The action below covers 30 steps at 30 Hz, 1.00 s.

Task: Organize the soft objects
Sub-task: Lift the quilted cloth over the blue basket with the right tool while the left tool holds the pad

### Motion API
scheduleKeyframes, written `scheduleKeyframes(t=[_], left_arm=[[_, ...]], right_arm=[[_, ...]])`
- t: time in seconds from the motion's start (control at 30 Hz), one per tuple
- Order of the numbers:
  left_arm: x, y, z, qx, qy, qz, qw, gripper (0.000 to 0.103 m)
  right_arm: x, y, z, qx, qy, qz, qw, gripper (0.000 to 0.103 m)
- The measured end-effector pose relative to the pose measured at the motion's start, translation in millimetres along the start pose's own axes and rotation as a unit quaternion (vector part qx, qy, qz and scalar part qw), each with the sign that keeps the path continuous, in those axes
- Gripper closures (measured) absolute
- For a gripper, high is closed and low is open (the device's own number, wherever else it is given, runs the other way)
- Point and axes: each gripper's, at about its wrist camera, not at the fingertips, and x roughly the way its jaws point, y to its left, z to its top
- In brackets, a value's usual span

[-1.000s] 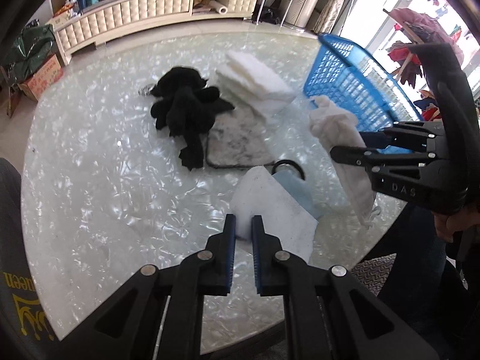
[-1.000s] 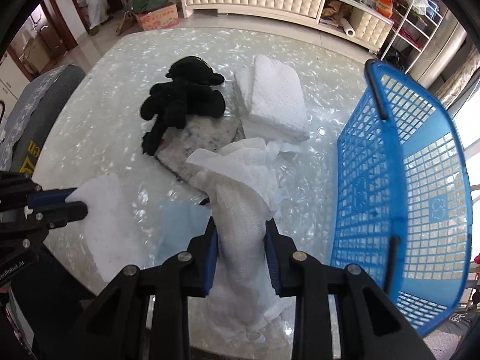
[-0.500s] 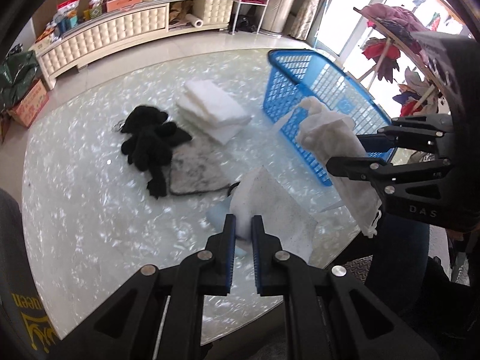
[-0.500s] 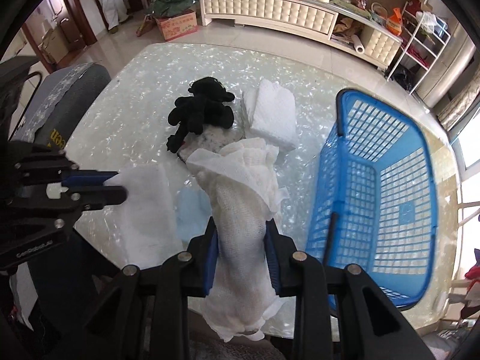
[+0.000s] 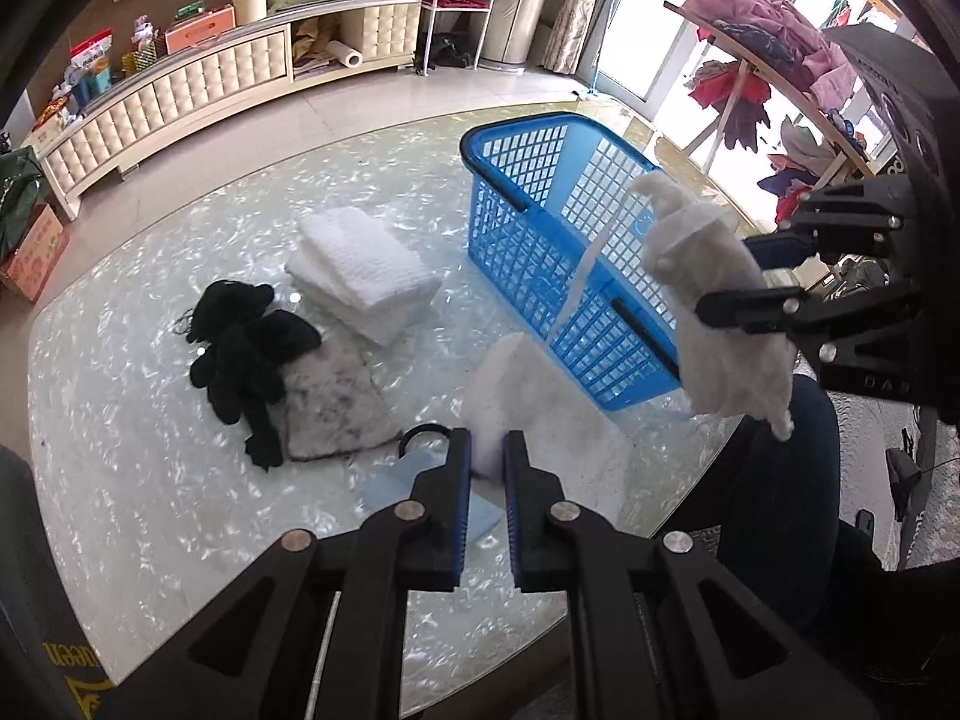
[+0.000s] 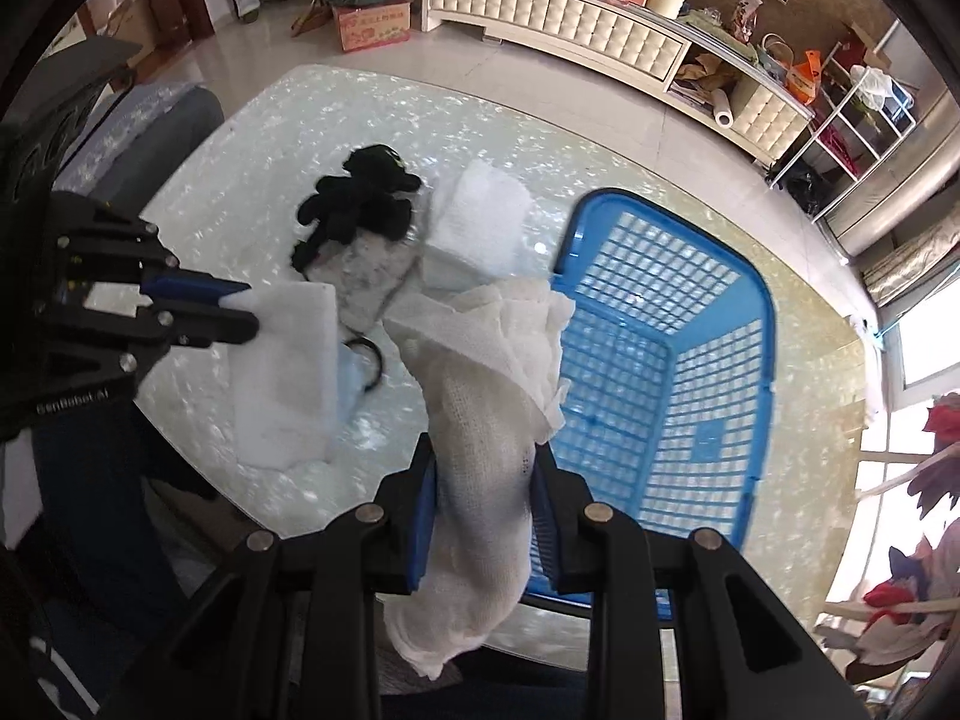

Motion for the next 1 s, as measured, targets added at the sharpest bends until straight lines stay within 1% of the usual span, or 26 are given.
scheduleKeyframes(t=[0.23,0.37,0.57,0.73,1.0], left_arm=[[11,-7,10,0.007,0.006,-0.002,1.0000,0.094],[17,-10,14,0.008,0.011,-0.004,0.9999,0.094],[29,-12,21,0.006,0.017,-0.008,0.9998,0.094],[42,-13,25,0.007,0.028,-0.013,0.9995,0.094],[57,-11,28,0.005,0.043,-0.020,0.9988,0.094]], right_arm=[[10,-26,-3,-0.019,0.015,-0.030,0.999,0.077],[18,-39,-3,-0.032,0.013,-0.038,0.999,0.078],[34,-51,-5,-0.088,0.017,-0.052,0.995,0.078],[56,-59,-10,-0.129,0.031,-0.046,0.990,0.078],[97,-61,-16,-0.157,0.061,-0.017,0.986,0.078]])
